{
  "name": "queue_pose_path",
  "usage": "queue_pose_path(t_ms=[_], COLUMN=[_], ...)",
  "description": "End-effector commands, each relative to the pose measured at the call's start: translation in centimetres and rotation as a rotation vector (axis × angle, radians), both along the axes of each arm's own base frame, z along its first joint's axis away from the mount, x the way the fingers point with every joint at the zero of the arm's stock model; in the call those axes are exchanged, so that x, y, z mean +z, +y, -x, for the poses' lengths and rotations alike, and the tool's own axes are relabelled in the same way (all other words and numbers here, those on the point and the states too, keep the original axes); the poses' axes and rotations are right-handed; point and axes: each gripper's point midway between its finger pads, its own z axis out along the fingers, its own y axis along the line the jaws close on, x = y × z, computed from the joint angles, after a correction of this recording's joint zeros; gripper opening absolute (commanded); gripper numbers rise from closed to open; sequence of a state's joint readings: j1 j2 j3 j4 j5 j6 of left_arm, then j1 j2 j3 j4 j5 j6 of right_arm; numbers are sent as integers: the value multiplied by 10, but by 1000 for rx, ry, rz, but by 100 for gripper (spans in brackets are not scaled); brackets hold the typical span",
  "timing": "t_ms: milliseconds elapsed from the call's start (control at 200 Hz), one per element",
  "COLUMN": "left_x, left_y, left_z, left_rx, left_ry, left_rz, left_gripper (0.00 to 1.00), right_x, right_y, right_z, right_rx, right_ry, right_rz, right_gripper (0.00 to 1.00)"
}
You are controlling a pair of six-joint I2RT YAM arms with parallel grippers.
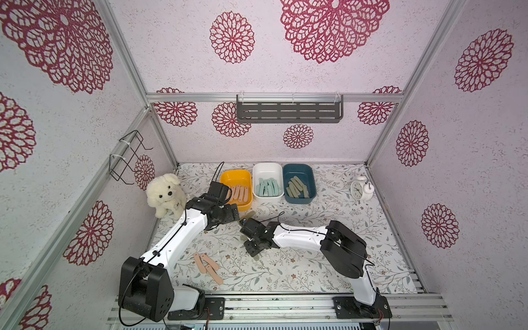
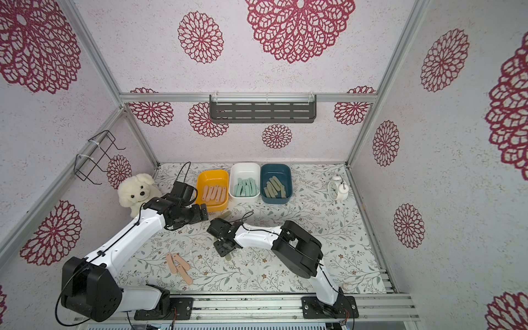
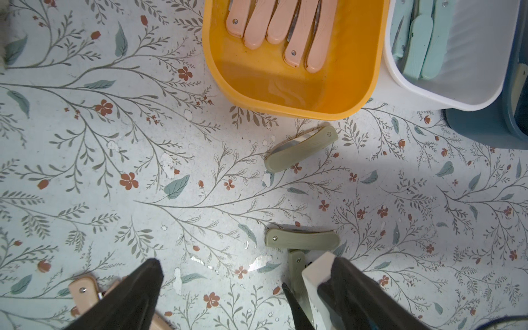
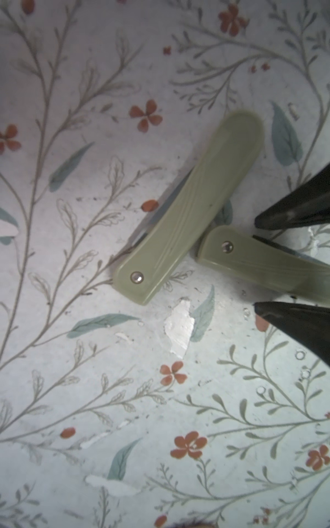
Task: Place the fruit knives into the storage box by color
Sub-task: Pick up the fruit knife from the center of the board, then place the fruit knife in the storage box.
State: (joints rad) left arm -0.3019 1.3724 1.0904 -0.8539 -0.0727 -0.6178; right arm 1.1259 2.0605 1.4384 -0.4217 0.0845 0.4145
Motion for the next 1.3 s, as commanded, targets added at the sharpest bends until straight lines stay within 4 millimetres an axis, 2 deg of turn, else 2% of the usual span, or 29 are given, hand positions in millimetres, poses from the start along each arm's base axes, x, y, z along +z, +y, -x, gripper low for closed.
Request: queue_pose_path(t_ms=[0,150,310,600,811,1071,1296], left_x=[3,4,7,9,5,12,13], left_y=[7,7,9,2,-4,-14,-19], left_z=[4,5,7,2,-2,-12,-17], left_rx=[3,4,5,1,4,5,12], left_ry=[-8,-9,-16,-22,-8,-29,-33], left_rz=[-14,-9,-11,21,51,104,130], left_gripper=[97,97,97,97,97,97,97], right_x=[-52,-54,-38,14,50,94,125], right_y=[-52,-50,-52,-61,-82,-122,-174], right_z=[18,15,8,-14,-37,-87,-164], right_rx=[-43,-54,-85,-161,-226,-317,-446], right_ry=[76,75,57,-5,-63,-167,-273], right_rz=[245,251,226,135,96,79,61], right_gripper=[39,31,24,20,19,19,19])
